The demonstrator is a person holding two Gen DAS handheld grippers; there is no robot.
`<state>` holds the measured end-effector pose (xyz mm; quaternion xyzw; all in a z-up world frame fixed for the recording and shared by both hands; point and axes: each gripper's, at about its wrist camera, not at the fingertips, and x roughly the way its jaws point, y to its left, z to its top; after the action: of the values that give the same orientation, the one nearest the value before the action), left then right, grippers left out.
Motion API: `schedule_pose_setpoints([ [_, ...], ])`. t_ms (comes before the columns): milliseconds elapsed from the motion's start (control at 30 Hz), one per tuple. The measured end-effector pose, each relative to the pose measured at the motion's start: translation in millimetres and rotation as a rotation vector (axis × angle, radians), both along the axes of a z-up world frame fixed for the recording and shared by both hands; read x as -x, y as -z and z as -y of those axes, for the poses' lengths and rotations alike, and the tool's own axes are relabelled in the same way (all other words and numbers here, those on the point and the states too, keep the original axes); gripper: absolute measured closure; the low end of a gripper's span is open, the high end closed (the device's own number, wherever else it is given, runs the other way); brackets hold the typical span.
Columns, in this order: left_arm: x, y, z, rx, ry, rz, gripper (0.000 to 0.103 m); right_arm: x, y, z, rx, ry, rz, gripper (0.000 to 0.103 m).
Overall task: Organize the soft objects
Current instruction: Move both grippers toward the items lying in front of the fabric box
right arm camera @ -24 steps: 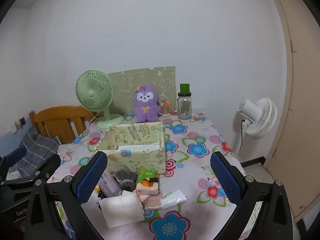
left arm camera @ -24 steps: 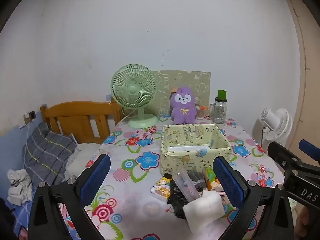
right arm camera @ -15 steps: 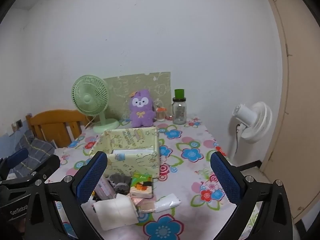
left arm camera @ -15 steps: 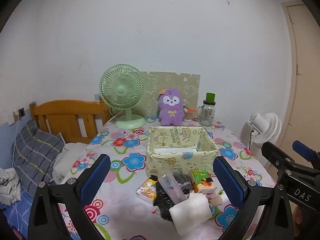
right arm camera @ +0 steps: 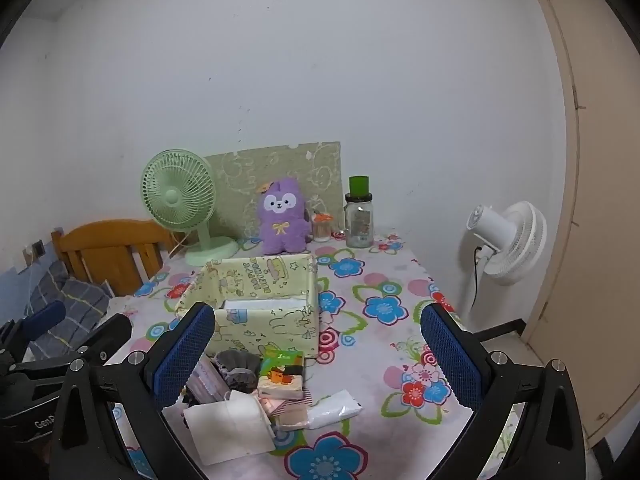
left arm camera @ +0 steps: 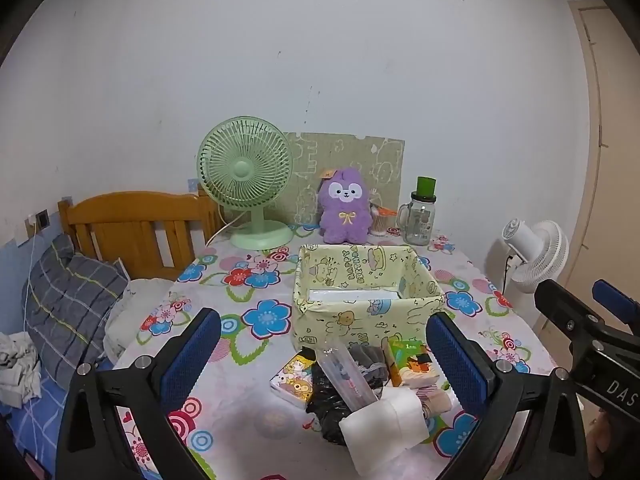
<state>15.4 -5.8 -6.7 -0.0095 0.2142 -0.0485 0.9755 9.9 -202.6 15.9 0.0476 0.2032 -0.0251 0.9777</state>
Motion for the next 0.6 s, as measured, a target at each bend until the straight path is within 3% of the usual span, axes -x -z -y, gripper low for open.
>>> schedule_pose_setpoints([
  [600, -4.3, 3.9, 2.4, 0.004, 0.003, 0.0, 0.0, 0.9, 0.8, -0.9, 0.001, 0.007, 0.002, 0.0],
])
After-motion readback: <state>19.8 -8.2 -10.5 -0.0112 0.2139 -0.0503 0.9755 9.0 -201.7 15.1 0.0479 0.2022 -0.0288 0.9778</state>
